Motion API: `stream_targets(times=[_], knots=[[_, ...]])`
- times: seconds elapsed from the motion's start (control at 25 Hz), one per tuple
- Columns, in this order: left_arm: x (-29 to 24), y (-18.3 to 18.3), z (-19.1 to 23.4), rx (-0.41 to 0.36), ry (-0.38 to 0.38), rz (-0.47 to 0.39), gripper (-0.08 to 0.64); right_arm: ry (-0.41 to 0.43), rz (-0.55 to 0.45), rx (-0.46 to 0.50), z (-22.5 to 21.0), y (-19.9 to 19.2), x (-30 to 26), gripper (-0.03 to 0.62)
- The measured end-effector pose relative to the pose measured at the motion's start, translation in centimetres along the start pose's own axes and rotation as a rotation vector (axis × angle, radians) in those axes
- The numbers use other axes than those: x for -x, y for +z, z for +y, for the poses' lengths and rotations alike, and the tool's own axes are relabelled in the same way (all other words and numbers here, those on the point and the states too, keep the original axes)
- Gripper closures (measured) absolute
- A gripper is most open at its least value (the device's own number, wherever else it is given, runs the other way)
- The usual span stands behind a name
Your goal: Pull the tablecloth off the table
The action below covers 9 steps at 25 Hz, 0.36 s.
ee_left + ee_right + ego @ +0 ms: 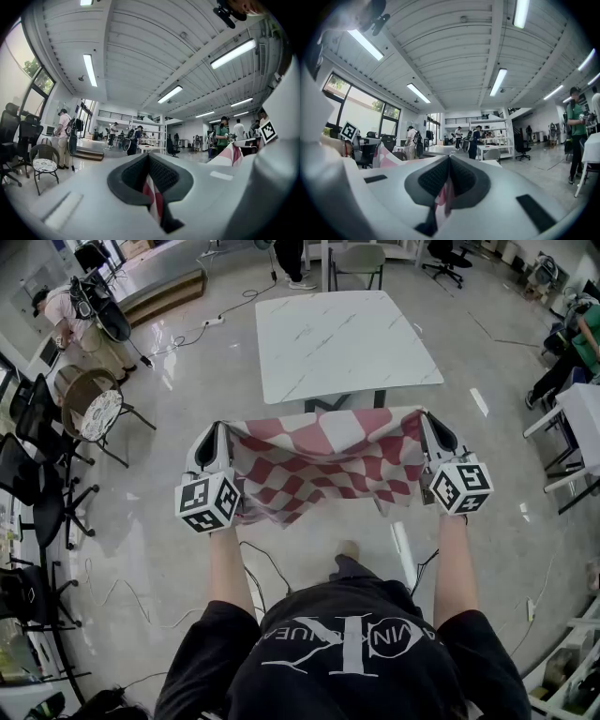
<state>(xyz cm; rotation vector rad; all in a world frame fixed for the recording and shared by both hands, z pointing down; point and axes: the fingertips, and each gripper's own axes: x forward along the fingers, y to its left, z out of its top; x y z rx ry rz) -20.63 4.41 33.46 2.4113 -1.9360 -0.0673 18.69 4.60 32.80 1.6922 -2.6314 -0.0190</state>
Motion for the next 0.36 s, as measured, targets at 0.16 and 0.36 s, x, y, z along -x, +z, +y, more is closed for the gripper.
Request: stream_targets(times=[0.16, 0.36], knots=[[-0.49, -0.45, -0.32, 0.001, -0.001, 0.006, 0.548, 0.001, 0.006, 0.0, -0.41, -0.54, -0.21, 0.58], [-0.92, -0.62, -0.44, 0.005, 0.003, 0.009, 0.548, 0.003, 0.009, 0.004, -0.87, -0.73, -0.59, 0.58]])
